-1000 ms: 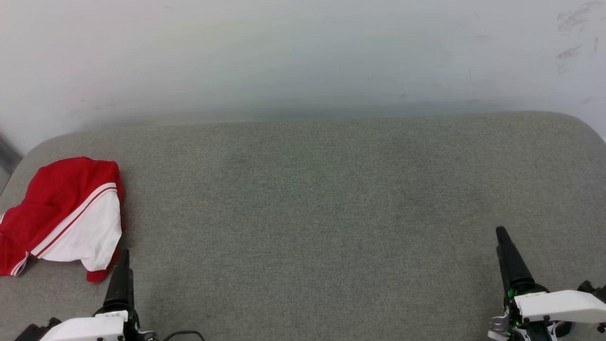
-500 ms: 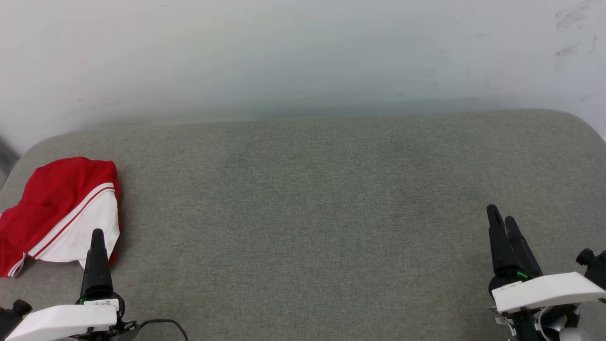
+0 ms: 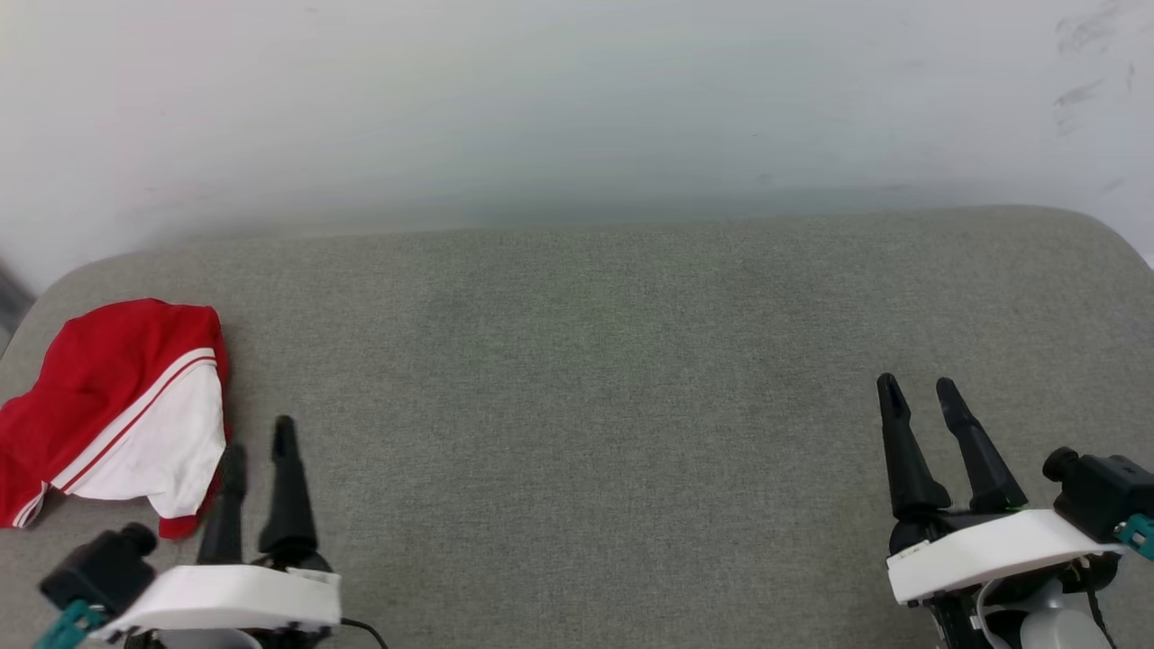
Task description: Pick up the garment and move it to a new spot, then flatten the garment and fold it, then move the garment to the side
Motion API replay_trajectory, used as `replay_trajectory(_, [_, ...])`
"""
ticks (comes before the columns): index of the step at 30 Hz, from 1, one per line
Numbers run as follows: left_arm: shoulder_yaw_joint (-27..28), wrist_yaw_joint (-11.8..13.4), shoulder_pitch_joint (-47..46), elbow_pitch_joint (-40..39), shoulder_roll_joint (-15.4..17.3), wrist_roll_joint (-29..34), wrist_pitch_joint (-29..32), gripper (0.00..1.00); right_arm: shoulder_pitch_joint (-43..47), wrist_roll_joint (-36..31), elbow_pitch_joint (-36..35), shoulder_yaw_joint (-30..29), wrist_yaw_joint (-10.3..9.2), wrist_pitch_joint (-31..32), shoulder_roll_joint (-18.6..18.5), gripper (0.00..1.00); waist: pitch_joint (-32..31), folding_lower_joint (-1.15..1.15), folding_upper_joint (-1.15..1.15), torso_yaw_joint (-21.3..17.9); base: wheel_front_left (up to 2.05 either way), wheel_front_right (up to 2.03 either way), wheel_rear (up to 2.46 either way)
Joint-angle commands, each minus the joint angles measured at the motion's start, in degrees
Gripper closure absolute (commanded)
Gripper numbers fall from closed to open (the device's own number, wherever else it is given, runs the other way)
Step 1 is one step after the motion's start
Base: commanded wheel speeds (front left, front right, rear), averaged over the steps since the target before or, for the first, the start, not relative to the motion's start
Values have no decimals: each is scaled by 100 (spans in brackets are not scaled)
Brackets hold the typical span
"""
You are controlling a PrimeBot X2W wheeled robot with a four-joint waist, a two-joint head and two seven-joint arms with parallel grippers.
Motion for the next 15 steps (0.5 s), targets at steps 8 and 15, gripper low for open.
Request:
replay_trajectory(8, [-677,343,81,-293,198,1144,-160,0,-7,-864,-74,55,0,-162,-2,0,8,0,0,-23,0,0,0])
replay_trajectory(15, [-1519,1154,75,-210,708,1813,-270,0,-8,-1473,-111,83,0,-273,-2,0,17,0,0,-54,0,0,0])
